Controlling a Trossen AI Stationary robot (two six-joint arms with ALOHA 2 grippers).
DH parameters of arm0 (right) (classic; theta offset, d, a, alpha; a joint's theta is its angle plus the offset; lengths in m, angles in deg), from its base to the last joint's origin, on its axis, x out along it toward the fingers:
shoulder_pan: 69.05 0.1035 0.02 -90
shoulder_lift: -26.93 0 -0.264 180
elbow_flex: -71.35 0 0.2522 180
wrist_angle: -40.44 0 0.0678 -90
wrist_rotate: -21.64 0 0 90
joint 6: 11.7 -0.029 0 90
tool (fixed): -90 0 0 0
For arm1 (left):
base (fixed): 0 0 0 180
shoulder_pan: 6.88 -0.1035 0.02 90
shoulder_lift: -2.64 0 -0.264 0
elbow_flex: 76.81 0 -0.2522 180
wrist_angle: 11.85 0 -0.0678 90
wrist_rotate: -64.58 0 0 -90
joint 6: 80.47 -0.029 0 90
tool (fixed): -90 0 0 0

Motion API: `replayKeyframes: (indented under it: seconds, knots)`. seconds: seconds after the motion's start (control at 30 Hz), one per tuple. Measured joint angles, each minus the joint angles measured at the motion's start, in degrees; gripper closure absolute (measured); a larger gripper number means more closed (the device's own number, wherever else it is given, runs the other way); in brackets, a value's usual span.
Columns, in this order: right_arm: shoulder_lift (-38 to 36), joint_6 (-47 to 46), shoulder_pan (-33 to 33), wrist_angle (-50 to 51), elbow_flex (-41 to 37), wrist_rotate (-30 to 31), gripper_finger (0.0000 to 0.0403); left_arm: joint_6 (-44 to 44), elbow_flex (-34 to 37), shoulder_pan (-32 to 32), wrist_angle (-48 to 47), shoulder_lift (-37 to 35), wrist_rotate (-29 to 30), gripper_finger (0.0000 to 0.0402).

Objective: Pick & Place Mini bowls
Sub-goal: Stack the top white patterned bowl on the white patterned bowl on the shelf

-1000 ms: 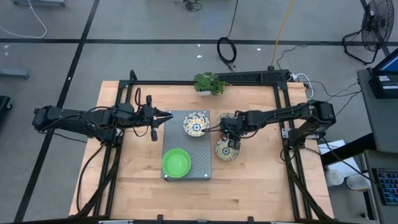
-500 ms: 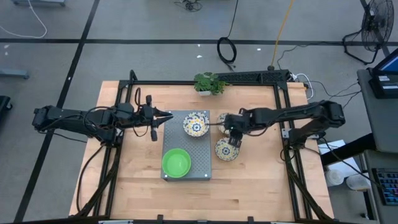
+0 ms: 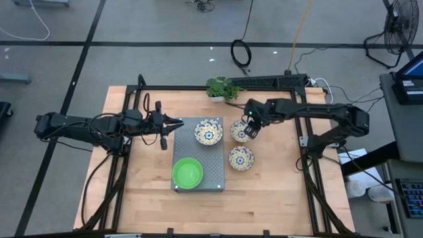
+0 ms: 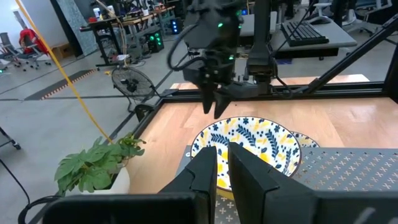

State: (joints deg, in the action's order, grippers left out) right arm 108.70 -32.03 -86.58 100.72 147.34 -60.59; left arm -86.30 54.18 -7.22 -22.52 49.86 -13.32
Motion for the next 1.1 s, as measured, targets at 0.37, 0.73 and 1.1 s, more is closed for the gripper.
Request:
replayKeyframes:
  seconds: [0.37, 0.73, 1.1]
  knots:
    - [3.3, 1.5, -2.7, -3.8, -2.5, -2.1, 0.0257, 0.2, 0.0, 0.0, -0.1, 0.0, 0.0, 0.0355]
    - [3.2, 1.3, -2.7, -11.7, -9.2, -6.8, 0.0259, 0.2, 0.0, 0.0, -0.1, 0.0, 0.0, 0.0355]
    - [3.2, 1.2, -3.0, -12.1, -9.7, -6.0, 0.0277, 0.1, 0.0, 0.0, -0.1, 0.0, 0.0, 0.0355]
